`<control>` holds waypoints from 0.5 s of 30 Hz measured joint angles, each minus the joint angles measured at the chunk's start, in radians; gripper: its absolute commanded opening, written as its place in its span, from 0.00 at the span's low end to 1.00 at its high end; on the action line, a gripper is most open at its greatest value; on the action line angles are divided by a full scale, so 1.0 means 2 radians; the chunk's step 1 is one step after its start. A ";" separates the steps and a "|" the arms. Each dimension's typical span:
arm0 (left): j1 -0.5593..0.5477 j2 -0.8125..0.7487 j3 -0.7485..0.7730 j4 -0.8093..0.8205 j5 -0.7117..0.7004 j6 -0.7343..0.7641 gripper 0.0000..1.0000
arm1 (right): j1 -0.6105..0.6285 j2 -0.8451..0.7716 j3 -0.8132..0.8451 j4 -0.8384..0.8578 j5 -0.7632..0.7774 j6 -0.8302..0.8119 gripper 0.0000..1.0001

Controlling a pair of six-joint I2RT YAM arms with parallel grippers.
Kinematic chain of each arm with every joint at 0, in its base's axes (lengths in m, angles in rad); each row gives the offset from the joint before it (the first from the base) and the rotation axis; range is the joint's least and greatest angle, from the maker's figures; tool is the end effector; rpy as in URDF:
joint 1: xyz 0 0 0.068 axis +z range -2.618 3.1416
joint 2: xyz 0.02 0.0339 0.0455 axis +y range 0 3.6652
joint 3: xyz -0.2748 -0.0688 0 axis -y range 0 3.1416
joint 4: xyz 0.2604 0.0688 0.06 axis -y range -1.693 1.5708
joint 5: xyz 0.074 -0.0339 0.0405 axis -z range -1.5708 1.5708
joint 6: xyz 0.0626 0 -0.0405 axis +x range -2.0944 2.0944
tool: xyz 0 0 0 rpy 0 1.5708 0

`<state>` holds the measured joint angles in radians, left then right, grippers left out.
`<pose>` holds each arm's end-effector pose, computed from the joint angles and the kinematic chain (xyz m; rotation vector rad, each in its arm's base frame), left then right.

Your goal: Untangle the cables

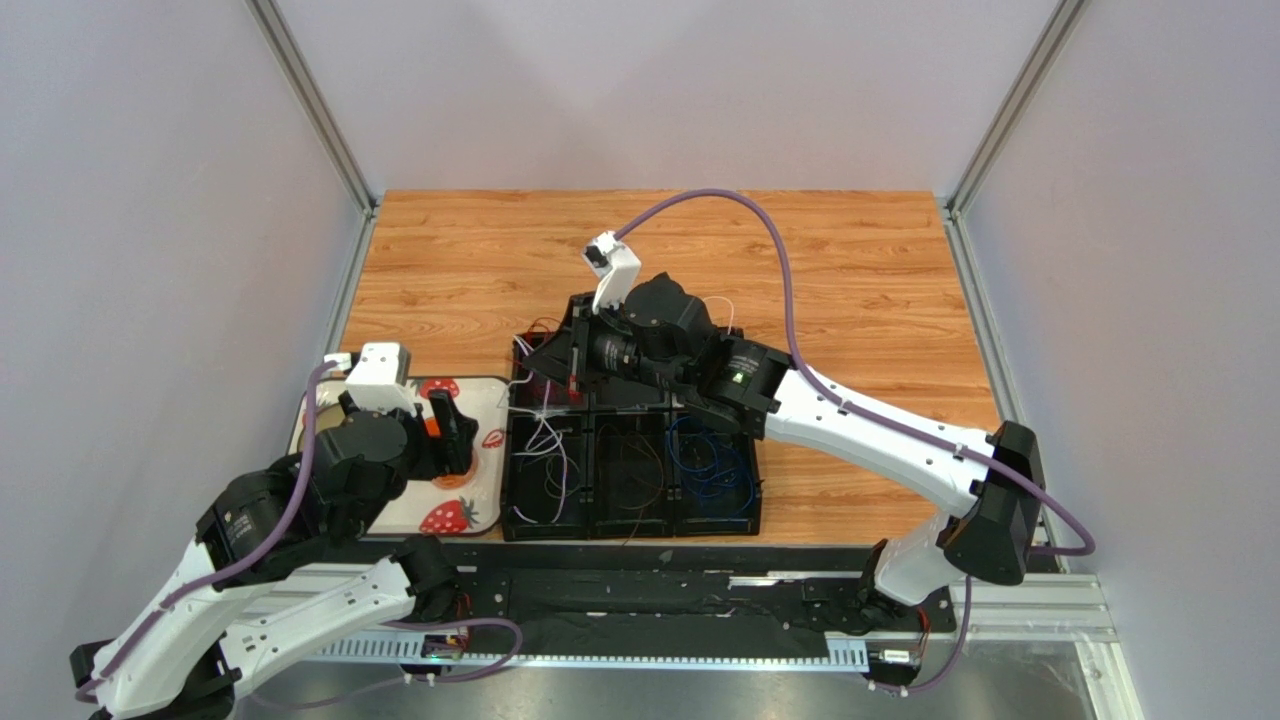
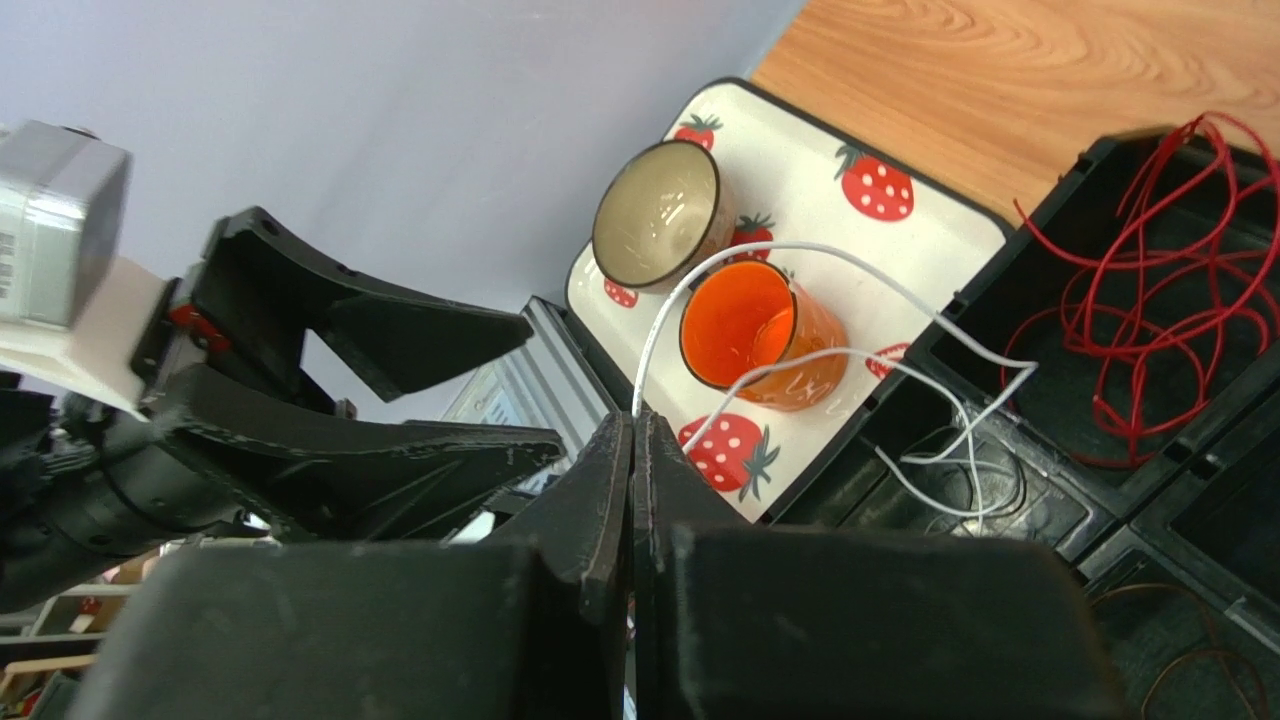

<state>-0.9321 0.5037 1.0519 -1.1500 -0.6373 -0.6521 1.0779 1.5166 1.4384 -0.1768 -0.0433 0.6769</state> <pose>0.0733 -0.0362 0.3627 -0.0656 2.0545 -0.2895 0.1876 0.3550 0.3929 -0.4360 1.9752 1.2299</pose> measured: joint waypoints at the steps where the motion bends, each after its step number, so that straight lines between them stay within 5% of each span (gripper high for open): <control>1: 0.000 0.000 0.000 0.000 0.000 0.000 0.81 | 0.000 0.000 -0.008 0.004 -0.002 0.004 0.00; 15: 0.000 0.000 0.000 0.000 0.000 0.000 0.80 | 0.009 -0.017 -0.109 0.020 -0.007 0.036 0.00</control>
<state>-0.9321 0.5037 1.0519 -1.1496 -0.6373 -0.6525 1.0950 1.4834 1.2213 -0.1364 -0.0582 0.7483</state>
